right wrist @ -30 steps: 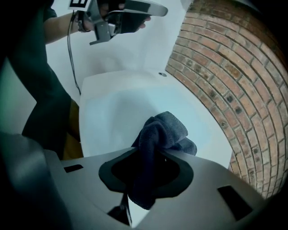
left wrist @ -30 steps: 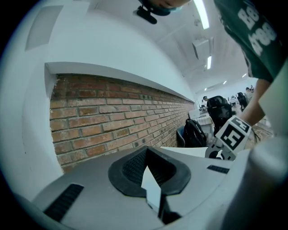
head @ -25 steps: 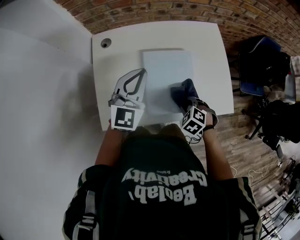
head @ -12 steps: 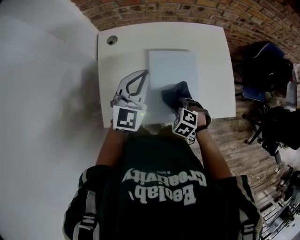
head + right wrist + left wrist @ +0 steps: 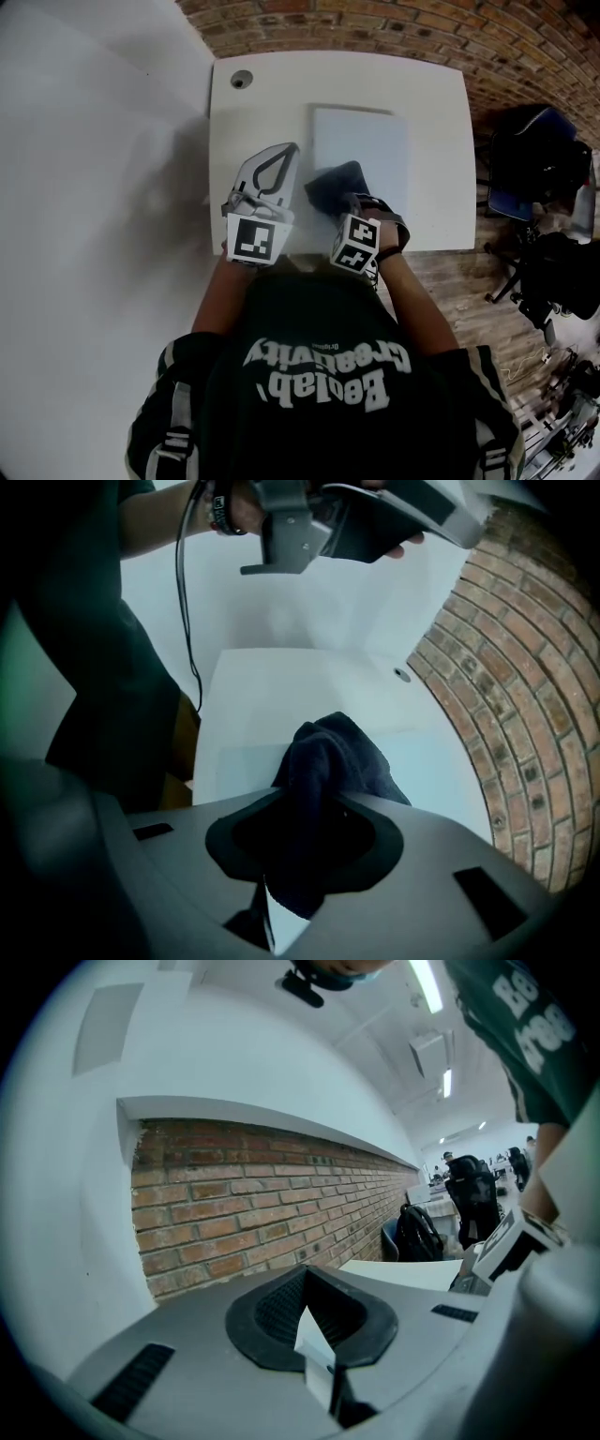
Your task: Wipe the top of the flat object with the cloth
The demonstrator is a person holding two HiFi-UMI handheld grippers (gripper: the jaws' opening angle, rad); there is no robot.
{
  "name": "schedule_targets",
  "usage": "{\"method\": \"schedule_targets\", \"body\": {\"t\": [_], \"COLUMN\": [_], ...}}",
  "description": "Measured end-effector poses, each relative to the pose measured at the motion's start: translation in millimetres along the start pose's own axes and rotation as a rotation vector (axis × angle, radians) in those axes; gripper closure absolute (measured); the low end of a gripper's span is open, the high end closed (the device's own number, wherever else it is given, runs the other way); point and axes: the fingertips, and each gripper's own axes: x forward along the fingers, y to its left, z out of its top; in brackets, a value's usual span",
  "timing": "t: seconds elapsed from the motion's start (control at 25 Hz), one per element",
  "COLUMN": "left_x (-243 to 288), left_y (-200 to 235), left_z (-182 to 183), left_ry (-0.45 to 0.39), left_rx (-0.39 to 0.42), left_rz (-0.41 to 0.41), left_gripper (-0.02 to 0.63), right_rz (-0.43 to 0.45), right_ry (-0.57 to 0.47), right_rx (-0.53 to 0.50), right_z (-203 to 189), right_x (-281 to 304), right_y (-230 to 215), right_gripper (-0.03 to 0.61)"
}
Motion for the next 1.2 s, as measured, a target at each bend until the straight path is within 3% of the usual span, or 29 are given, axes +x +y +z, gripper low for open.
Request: {"method": "schedule_targets", "body": {"t": [0.64, 0.88, 1.2], "left_x": [3.3, 11.9, 23.7], "left_y": [18.6, 15.4, 10.9], "left_z": [-11.0, -4.2, -5.5], "left_ry": [0.019, -0.007, -0.017], "left_rx": [0.009, 0.021, 0.007], "left_rz": [-0.028, -0.068, -0.105], "left_gripper": [0.618, 0.618, 0.618], "right_rz": [-0.240, -0.251, -0.292], "right_ry": [0.006, -0.002, 0.065], "right_rx": [0.118, 0.140, 0.231], "right_z": [28.5, 31.2, -30.7], "right_x": [43.7, 39.2, 26.9], "right_y": [-154.5, -168.8, -183.6], "right_gripper": [0.494, 0.494, 0.495]}}
